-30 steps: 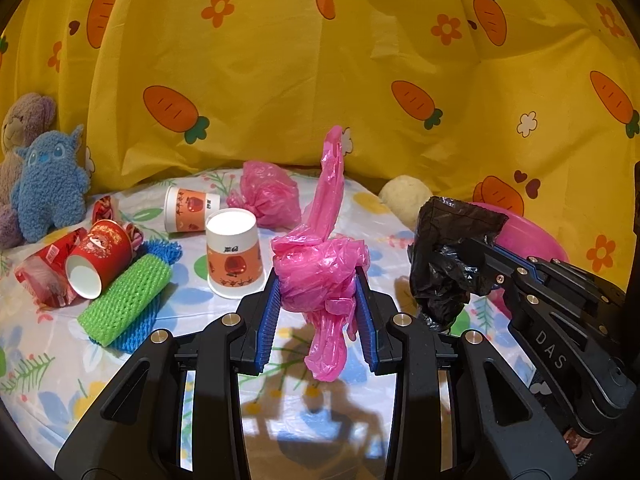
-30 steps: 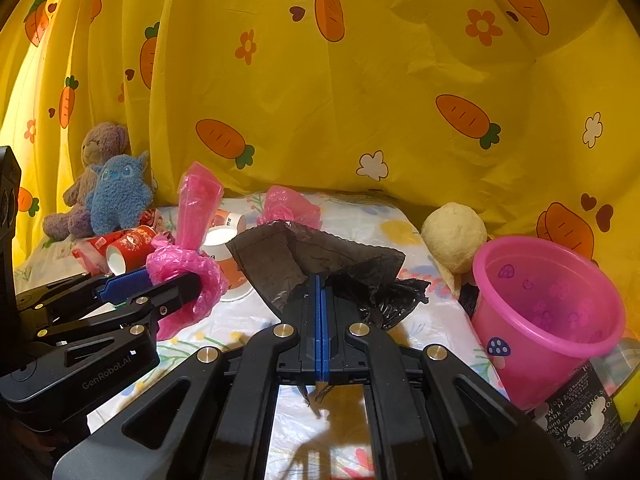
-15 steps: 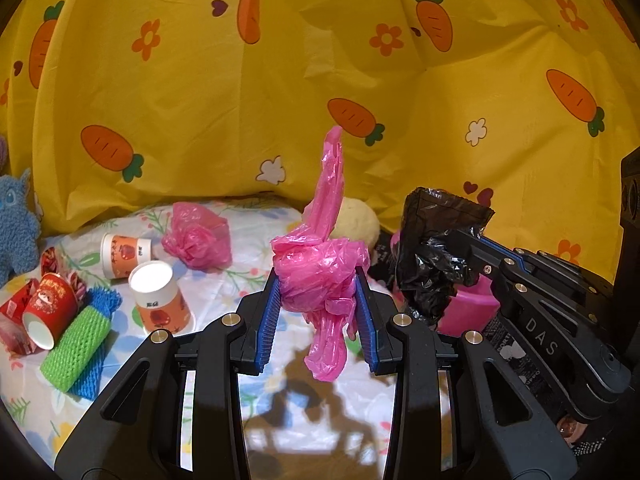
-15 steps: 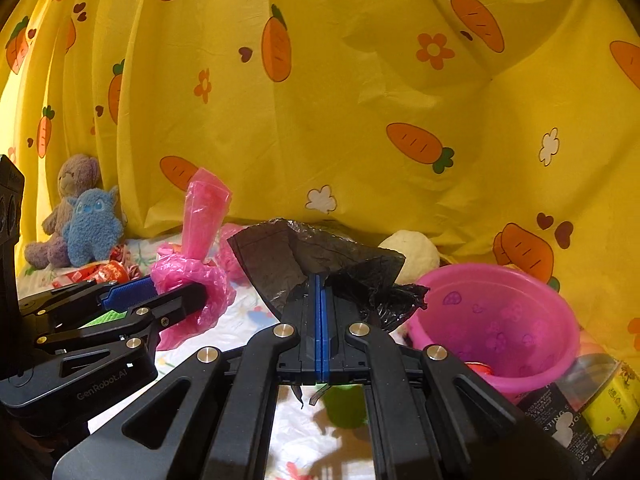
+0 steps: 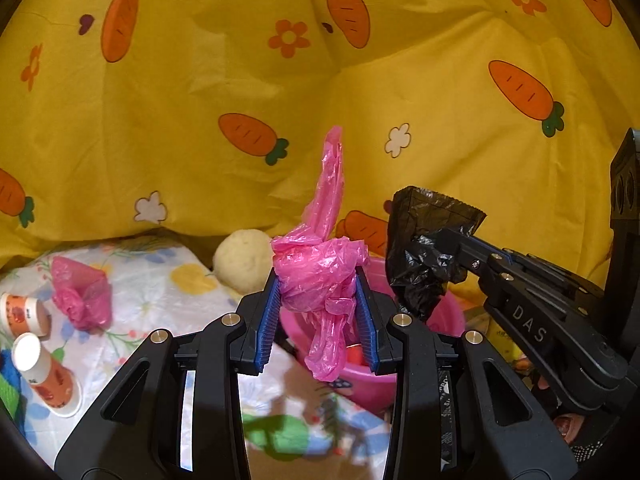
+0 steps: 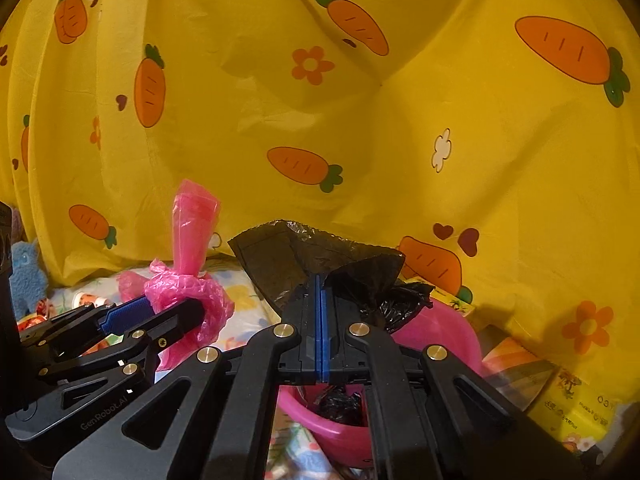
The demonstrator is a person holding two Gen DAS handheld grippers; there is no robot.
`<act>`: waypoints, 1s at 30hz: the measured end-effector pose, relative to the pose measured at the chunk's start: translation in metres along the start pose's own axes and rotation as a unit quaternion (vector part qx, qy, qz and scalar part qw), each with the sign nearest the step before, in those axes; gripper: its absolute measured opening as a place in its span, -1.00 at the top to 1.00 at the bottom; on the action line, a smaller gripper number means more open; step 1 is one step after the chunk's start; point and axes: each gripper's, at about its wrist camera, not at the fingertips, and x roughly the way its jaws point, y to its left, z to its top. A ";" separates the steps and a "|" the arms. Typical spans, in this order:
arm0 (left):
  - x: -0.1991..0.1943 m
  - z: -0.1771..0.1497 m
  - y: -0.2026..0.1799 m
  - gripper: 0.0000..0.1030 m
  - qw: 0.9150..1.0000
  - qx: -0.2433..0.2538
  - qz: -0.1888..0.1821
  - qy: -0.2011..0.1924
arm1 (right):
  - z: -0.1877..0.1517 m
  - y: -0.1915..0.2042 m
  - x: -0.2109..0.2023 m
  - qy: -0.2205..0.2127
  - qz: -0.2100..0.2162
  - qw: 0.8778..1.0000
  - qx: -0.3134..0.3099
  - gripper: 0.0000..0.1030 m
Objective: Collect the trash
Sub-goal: 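Carry the pink bag and black bag over the pink bucket with both tools, then open both tools to drop the bags into the pink bucket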
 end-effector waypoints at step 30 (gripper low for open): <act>0.104 -0.031 -0.011 0.25 0.994 -0.023 -0.076 0.079 | -0.030 -0.049 0.060 0.072 -0.051 0.996 0.026 0.97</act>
